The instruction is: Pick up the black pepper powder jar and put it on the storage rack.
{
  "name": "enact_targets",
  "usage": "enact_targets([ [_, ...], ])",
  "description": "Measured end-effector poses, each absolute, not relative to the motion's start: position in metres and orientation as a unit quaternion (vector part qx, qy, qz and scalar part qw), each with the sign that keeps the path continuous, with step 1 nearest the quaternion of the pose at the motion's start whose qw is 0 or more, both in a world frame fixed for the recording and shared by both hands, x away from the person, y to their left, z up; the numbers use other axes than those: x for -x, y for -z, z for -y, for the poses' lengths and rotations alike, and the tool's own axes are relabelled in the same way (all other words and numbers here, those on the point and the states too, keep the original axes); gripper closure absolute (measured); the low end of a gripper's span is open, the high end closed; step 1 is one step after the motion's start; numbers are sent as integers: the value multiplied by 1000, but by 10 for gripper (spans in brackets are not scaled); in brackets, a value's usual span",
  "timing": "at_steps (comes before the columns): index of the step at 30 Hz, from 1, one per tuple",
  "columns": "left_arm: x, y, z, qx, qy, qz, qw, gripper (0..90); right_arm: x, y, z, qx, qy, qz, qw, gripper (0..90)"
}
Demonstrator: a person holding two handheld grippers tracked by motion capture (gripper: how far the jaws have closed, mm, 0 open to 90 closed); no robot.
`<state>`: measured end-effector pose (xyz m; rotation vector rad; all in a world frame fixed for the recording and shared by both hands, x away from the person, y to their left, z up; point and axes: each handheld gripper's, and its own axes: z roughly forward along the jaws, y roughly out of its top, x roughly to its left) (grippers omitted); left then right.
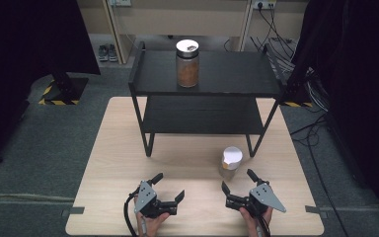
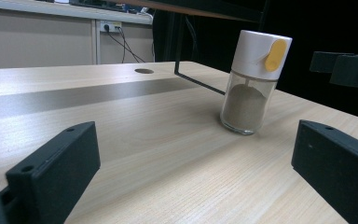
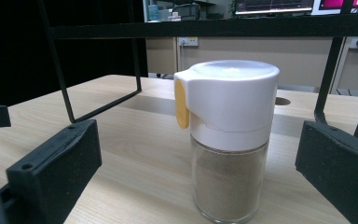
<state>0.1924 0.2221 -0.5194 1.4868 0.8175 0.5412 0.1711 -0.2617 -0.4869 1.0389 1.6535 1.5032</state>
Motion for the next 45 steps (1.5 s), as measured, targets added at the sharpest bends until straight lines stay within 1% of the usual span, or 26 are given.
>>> enact_targets([
  [24,-192,519,-222,-649,-237,-356,629,3,-178,488,259,-400,-569,-631,343,4],
  [45,-192,519,-222,-650,-236,-356,629,4,-201,489,254,-403,-557,-637,348,4],
])
